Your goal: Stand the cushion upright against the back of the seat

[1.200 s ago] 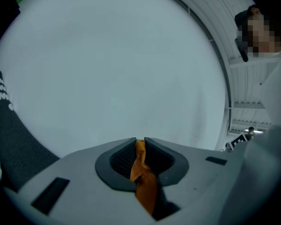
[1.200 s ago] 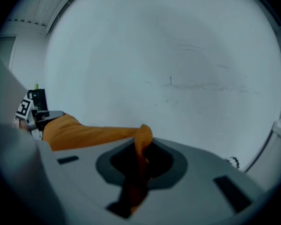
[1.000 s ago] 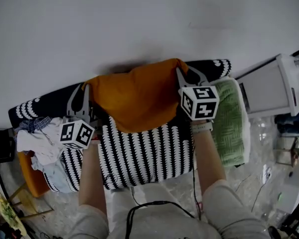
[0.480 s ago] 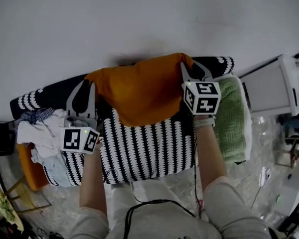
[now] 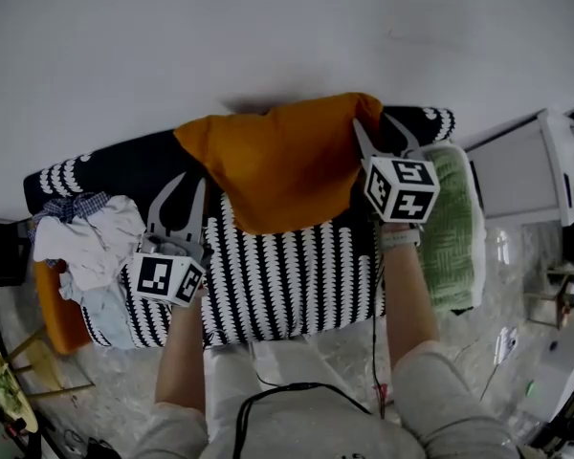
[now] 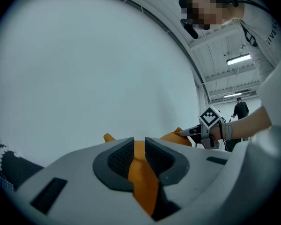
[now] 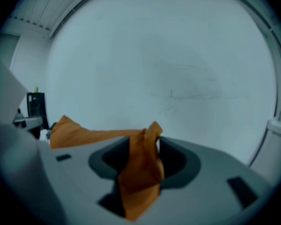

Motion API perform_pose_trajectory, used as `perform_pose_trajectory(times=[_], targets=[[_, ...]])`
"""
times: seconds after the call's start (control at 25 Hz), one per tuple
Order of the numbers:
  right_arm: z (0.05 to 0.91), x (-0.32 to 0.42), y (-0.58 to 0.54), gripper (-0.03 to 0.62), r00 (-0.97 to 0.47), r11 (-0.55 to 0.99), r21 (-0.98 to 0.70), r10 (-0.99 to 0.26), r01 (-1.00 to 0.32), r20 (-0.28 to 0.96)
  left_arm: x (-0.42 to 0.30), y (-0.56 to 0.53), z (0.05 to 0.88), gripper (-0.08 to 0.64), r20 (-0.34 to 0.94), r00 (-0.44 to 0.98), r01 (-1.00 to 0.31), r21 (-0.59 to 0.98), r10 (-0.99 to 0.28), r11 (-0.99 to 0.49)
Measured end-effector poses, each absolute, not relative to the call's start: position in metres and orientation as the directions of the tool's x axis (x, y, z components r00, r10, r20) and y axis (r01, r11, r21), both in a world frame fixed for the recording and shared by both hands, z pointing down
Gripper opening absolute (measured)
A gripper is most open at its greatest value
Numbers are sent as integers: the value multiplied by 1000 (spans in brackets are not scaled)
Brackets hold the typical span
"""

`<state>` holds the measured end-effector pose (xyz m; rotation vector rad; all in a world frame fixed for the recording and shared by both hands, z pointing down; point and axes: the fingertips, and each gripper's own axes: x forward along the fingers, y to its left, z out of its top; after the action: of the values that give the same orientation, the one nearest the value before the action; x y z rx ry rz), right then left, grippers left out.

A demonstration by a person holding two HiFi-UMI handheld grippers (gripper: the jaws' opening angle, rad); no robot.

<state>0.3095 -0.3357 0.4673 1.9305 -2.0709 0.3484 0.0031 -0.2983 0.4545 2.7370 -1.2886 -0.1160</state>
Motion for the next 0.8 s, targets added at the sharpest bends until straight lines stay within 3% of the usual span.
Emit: perform_pose_trajectory(times=[0.64, 0.8], targets=[[451, 242, -267, 183, -238, 277, 82, -917, -957, 319, 25, -257, 451, 77, -3, 690, -714, 160, -723, -682], [450, 210, -252, 118, -299, 342, 98, -905, -935, 302, 29, -250, 452, 77, -5, 696, -706, 176, -718, -686]])
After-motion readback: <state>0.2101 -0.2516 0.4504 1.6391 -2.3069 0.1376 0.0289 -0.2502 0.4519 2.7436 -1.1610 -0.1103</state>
